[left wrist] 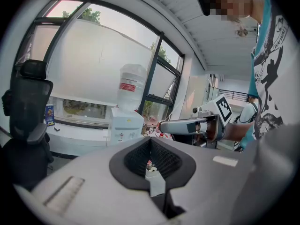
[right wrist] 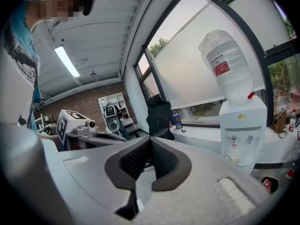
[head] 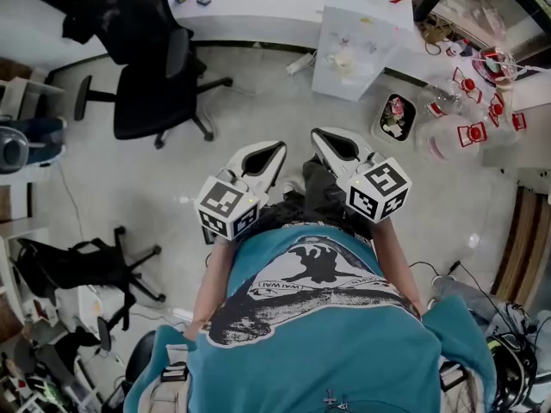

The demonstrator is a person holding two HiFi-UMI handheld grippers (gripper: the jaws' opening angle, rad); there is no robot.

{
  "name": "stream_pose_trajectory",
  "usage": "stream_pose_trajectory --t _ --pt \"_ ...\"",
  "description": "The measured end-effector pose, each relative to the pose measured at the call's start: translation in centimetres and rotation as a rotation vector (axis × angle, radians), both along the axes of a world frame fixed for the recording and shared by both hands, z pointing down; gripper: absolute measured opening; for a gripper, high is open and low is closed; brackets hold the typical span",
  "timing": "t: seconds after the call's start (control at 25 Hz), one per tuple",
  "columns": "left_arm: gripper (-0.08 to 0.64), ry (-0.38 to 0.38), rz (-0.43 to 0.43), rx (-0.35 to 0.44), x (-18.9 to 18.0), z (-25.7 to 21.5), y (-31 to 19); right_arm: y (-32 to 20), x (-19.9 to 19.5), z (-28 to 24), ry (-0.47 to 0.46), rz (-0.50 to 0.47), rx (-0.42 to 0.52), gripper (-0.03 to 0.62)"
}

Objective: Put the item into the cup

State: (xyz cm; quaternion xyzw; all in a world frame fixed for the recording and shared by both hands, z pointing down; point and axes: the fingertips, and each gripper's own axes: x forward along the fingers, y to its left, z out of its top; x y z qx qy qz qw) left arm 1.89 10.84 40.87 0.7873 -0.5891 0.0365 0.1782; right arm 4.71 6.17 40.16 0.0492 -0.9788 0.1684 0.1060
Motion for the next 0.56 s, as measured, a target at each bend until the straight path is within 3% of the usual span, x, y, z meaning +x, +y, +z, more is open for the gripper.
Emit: stream_pose_trajectory --t 0.56 --pt "-0.002 -0.003 -0.002 -0.017 0.42 0.83 0.59 1.08 0.15 0.85 0.016 -0.034 -0.001 0.0"
